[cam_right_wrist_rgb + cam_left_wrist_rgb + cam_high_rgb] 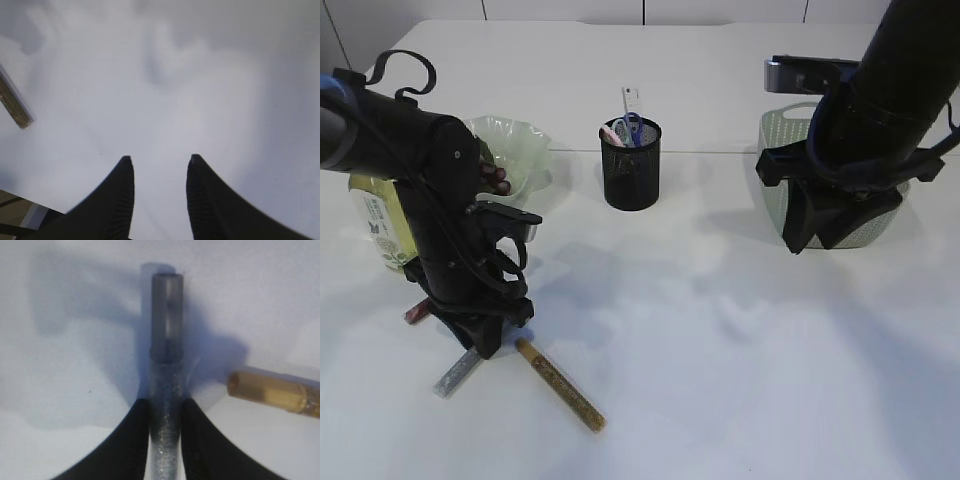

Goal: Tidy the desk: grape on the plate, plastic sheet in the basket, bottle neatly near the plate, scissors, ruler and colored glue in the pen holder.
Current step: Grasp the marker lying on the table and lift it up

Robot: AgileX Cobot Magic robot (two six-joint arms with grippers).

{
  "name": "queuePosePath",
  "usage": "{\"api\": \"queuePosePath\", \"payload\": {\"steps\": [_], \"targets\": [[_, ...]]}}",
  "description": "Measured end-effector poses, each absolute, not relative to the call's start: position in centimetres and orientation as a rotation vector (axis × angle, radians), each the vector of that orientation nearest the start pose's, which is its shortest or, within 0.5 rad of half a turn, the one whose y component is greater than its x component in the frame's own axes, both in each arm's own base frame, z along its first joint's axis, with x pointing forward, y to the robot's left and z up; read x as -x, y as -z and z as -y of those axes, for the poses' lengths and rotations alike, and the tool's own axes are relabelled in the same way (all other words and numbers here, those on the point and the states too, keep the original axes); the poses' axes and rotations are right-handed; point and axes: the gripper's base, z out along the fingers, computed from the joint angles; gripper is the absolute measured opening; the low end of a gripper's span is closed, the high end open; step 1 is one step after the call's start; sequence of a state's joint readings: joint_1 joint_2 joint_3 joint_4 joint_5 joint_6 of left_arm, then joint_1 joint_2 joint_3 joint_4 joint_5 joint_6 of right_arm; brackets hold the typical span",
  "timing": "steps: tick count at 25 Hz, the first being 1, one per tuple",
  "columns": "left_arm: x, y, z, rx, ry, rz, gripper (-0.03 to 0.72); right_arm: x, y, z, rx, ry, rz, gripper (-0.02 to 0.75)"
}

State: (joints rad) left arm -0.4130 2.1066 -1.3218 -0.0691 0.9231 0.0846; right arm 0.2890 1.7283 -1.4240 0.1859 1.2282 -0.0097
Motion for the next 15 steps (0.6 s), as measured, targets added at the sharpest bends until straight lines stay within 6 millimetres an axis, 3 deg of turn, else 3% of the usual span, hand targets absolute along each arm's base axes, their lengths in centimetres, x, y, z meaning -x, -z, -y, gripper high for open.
{"api": "queuePosePath", "payload": {"steps": [15], "targets": [[-34.43, -11.13, 15.93, -0.685, 0.119, -3.128, 0.125, -32.51, -27.45, -11.32, 0.373, -0.296, -3.003, 0.291]]}}
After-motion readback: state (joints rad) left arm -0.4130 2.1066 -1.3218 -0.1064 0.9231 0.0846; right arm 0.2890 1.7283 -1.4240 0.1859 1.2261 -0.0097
